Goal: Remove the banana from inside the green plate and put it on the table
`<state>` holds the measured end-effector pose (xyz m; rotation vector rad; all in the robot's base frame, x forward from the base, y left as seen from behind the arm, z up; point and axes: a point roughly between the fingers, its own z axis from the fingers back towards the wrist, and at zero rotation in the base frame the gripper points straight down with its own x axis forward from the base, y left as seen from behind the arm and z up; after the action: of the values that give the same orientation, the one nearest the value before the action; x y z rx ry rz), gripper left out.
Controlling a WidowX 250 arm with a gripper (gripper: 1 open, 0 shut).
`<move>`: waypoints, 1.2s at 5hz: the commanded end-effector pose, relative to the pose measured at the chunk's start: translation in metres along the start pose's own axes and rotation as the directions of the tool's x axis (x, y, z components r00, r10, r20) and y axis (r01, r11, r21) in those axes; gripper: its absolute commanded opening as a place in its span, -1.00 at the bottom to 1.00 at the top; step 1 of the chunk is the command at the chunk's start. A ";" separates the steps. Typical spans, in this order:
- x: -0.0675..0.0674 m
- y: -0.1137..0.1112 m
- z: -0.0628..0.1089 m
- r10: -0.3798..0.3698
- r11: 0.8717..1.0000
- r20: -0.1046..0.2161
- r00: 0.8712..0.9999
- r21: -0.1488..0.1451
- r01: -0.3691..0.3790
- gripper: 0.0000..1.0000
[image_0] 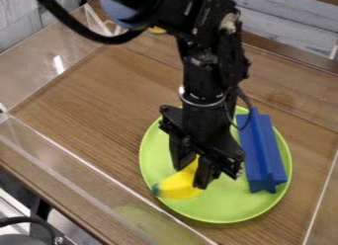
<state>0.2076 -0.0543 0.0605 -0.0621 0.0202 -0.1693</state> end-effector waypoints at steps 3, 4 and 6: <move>0.005 0.003 0.023 0.003 1.000 0.037 0.999 -0.009 -0.003 -1.00; 0.004 0.003 0.027 0.004 1.000 0.028 1.000 -0.011 -0.004 -1.00; 0.001 0.005 0.043 0.001 1.000 0.010 1.000 -0.008 -0.001 -1.00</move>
<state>0.2022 -0.0468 0.0905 -0.0671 0.0678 -0.1687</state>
